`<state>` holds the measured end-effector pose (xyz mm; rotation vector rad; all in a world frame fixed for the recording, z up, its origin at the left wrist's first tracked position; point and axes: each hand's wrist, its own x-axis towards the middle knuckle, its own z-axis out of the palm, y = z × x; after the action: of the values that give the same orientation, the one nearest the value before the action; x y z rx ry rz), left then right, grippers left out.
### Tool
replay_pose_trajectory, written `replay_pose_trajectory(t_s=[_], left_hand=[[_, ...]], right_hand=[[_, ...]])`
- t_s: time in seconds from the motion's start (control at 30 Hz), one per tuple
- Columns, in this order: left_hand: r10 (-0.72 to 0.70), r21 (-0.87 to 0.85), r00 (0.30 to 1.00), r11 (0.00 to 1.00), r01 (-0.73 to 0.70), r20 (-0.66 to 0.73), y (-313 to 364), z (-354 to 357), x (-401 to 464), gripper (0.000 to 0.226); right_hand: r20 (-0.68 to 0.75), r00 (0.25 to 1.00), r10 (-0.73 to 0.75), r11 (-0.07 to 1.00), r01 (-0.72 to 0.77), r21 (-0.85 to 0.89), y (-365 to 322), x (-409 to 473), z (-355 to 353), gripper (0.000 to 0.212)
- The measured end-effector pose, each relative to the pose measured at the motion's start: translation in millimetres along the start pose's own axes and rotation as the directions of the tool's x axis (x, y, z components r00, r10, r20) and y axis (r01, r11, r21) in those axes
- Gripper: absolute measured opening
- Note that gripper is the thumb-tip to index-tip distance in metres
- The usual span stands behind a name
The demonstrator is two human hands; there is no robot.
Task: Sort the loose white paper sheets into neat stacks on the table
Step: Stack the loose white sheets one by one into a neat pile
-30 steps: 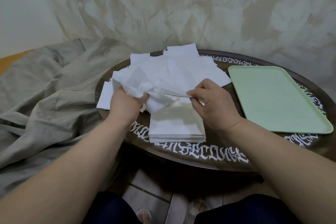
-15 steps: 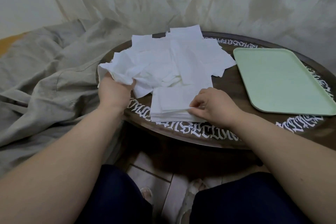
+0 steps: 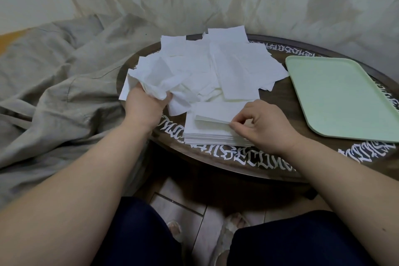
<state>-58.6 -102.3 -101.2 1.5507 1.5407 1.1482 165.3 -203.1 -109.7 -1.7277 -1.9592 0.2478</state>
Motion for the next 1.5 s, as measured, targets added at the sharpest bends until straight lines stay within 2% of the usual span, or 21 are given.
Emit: replay_pose_trajectory(t_s=[0.1, 0.3, 0.4, 0.47, 0.53, 0.63, 0.77, 0.83, 0.87, 0.93, 1.0, 1.07, 1.1, 1.27, 1.43, 1.5], left_hand=[[-0.008, -0.009, 1.000, 1.000, 0.008, 0.021, -1.4, -0.1, 0.5, 0.047], [-0.025, -0.078, 0.999, 0.997, 0.028, 0.033, -0.6, 0.3, -1.1, 0.046], [-0.013, -0.107, 1.000, 0.994, 0.016, 0.028, 0.7, 0.7, -1.1, 0.042], [-0.034, -0.186, 0.999, 0.982, 0.036, 0.015, 6.2, -1.9, -1.3, 0.036], [-0.032, -0.330, 0.999, 0.943, 0.038, 0.024, 13.4, -4.1, -0.4, 0.028], [0.024, -0.469, 0.997, 0.883, 0.011, 0.069, 26.8, -4.0, -5.3, 0.022], [0.095, -0.422, 0.984, 0.906, -0.023, 0.150, 34.5, 5.2, -13.1, 0.037], [0.094, -0.406, 0.975, 0.914, -0.004, 0.203, 37.1, 10.2, -17.2, 0.045], [0.090, -0.409, 0.971, 0.912, 0.010, 0.223, 37.2, 12.4, -18.7, 0.043], [0.065, -0.440, 0.972, 0.897, 0.042, 0.224, 39.0, 13.6, -19.7, 0.028], [0.027, -0.437, 0.986, 0.898, 0.048, 0.165, 37.4, 11.7, -15.9, 0.011], [-0.013, -0.416, 0.994, 0.907, 0.057, 0.107, 30.4, 10.0, -10.1, 0.012], [-0.033, -0.407, 0.995, 0.911, 0.069, 0.094, 25.8, 9.7, -7.9, 0.011], [-0.082, -0.313, 0.995, 0.945, 0.097, 0.061, 8.3, 12.0, -3.9, 0.019], [-0.107, -0.287, 0.994, 0.952, 0.112, 0.033, 4.8, 13.2, 0.1, 0.022], [-0.106, -0.289, 0.994, 0.951, 0.108, 0.022, 4.7, 13.2, 0.3, 0.023]], right_hand=[[-0.055, 0.995, -0.084, 0.995, 0.080, -0.067, -3.3, 0.7, 7.6, 0.013], [-0.026, 0.980, -0.195, 0.971, 0.190, -0.143, -7.0, 1.2, 14.9, 0.010], [0.097, 0.989, -0.108, 0.983, 0.120, -0.136, -7.8, 1.5, 12.9, 0.019], [0.135, 0.990, -0.050, 0.992, 0.065, -0.112, -9.1, 1.0, 11.6, 0.031], [0.101, 0.995, 0.009, 0.998, -0.003, -0.063, -13.1, 2.9, 6.9, 0.035], [-0.013, 0.991, 0.135, 0.979, -0.132, 0.154, -24.8, 11.1, -4.2, 0.026], [-0.038, 0.974, 0.225, 0.874, -0.184, 0.449, -46.7, 27.3, -8.7, 0.028], [-0.054, 0.970, 0.235, 0.831, -0.172, 0.529, -54.2, 32.3, -6.1, 0.015], [-0.066, 0.967, 0.246, 0.810, -0.168, 0.562, -55.4, 33.4, -5.8, 0.007], [-0.065, 0.949, 0.308, 0.743, -0.197, 0.639, -50.4, 32.6, -7.0, 0.008], [-0.022, 0.910, 0.413, 0.603, -0.255, 0.756, -40.0, 30.0, -12.9, 0.010], [0.031, 0.863, 0.504, 0.453, -0.294, 0.842, -27.5, 26.0, -20.0, 0.016], [0.047, 0.846, 0.532, 0.419, -0.311, 0.853, -21.2, 23.1, -22.8, 0.017], [0.032, 0.800, 0.598, 0.411, -0.341, 0.846, -6.4, 14.8, -28.9, 0.015], [0.042, 0.832, 0.552, 0.345, -0.274, 0.898, -14.0, 31.7, -43.1, 0.024], [0.076, 0.853, 0.516, 0.245, -0.232, 0.942, -23.5, 38.5, -49.7, 0.026]])
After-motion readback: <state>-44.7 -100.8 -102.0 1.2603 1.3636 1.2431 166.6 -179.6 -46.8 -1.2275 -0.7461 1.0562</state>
